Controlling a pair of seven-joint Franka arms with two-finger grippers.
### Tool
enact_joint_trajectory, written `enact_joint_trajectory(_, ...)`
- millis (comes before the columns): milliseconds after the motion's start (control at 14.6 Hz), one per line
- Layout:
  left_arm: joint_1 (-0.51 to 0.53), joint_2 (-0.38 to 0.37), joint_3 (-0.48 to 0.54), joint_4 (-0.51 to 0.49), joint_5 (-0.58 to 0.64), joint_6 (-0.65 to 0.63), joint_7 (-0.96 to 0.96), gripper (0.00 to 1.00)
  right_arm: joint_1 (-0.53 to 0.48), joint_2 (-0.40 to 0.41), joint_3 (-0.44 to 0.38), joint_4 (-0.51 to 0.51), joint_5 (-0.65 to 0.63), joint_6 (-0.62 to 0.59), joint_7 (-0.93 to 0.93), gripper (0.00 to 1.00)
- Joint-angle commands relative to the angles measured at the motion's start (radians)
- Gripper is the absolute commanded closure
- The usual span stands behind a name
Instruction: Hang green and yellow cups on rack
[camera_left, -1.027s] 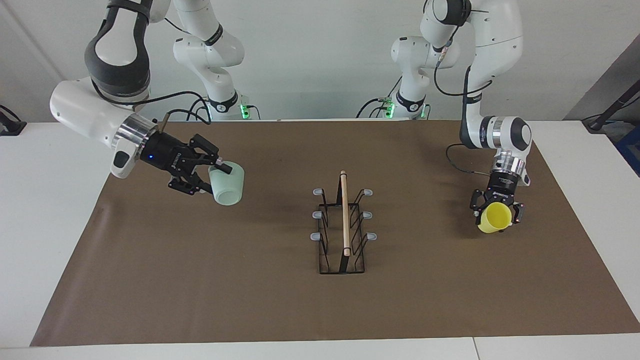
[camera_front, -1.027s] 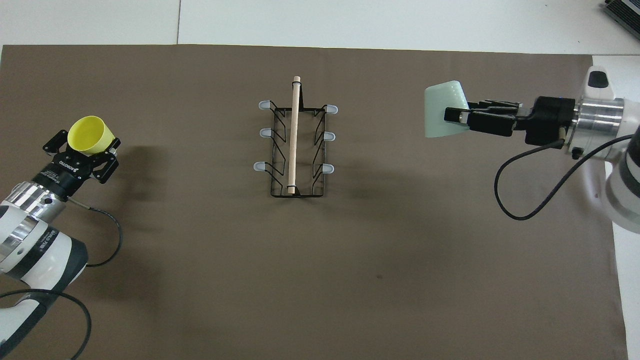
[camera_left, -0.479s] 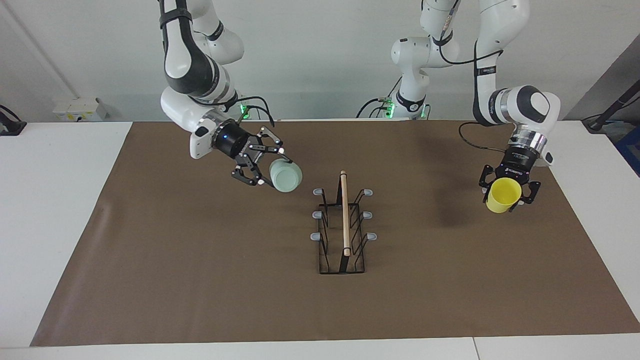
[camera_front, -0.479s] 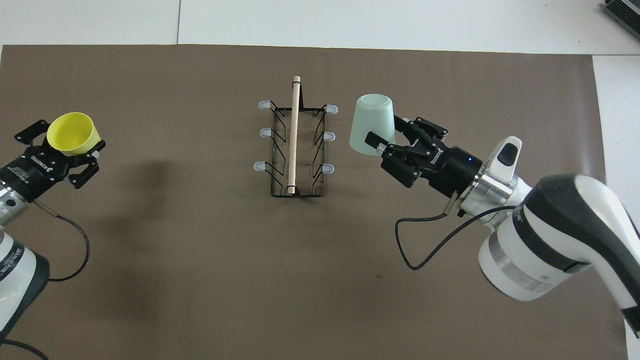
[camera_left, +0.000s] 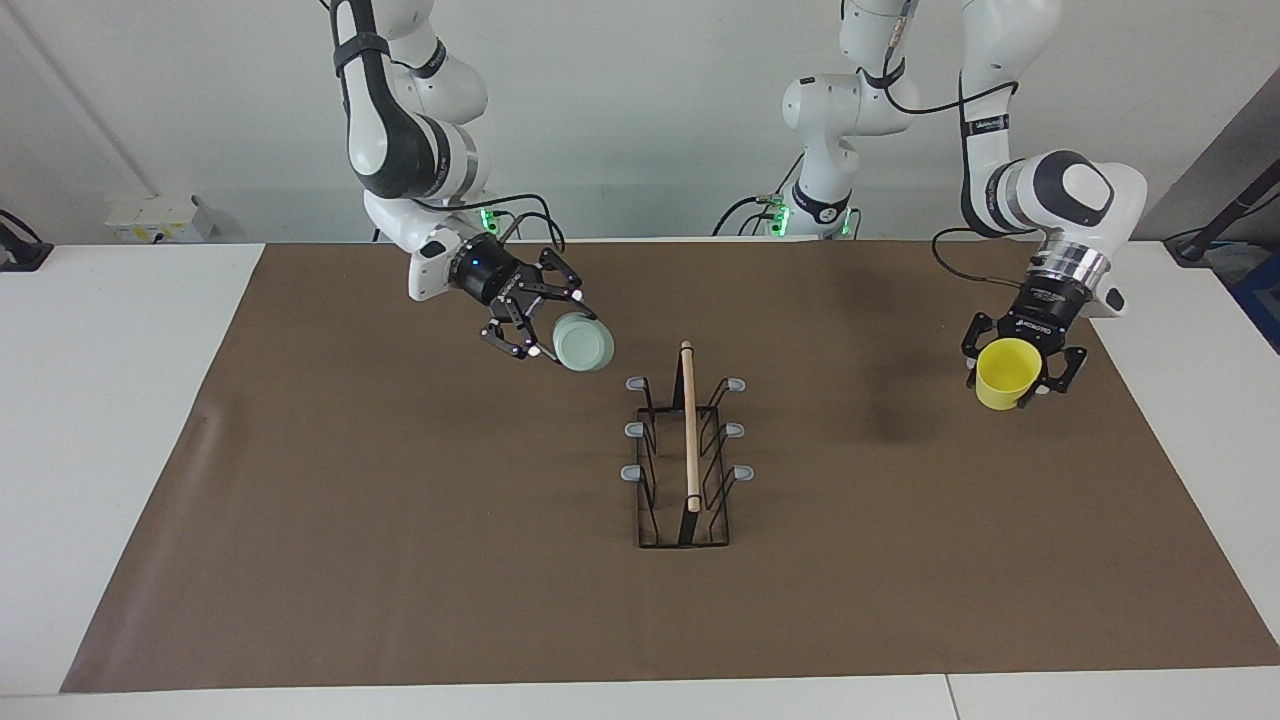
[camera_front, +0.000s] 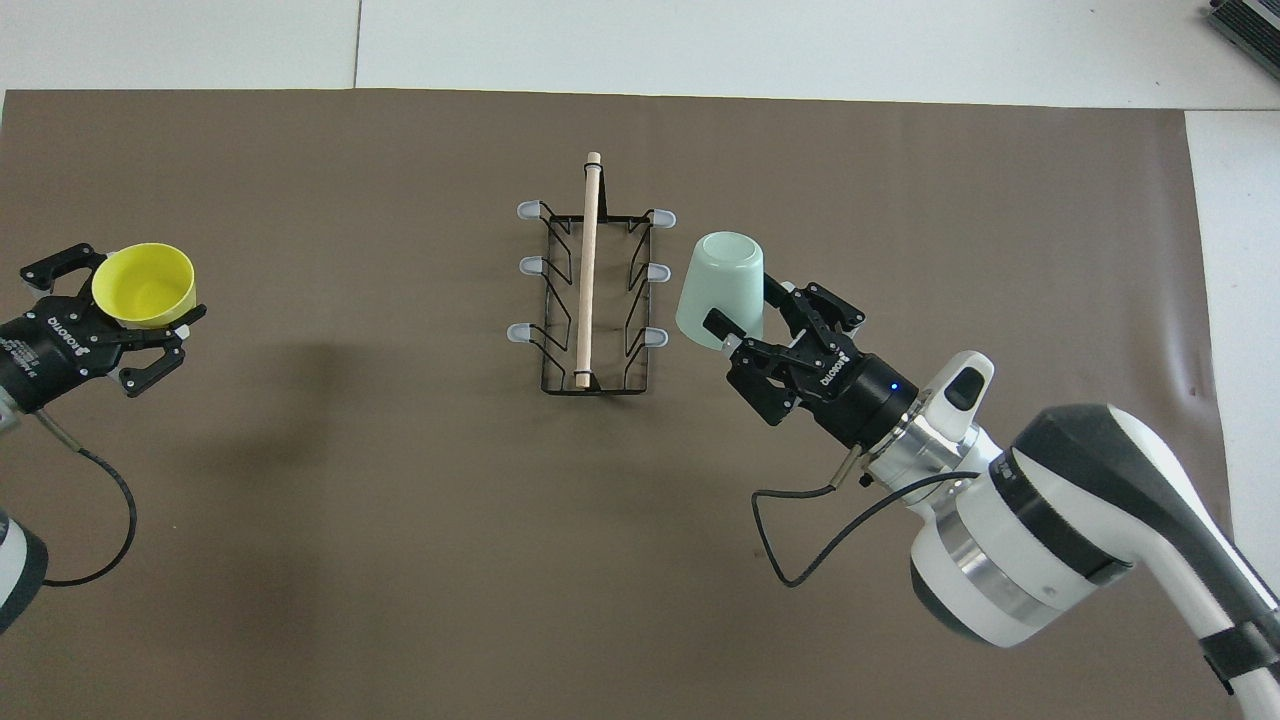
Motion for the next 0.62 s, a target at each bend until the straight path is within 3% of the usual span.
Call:
enact_joint_trajectory(0, 0.034, -0.034, -0.023, 0.016, 0.163, -0.058, -0.048, 0.62, 0.016, -0.002, -0.003, -0.028, 0.07, -0.02, -0.087, 1.0)
enact_joint_trajectory(205, 0.043, -0.04, -0.029, 0.037, 0.263, -0.089, -0.07, 0.62, 0.017, 0.045, -0.003, -0.053, 0.145, -0.097, -0.21, 1.0)
enact_joint_trajectory(548, 0.051, -0.051, -0.032, 0.1, 0.451, -0.141, -0.099, 0.62, 0.053, 0.072, -0.003, -0.059, 0.213, -0.097, -0.3, 1.0)
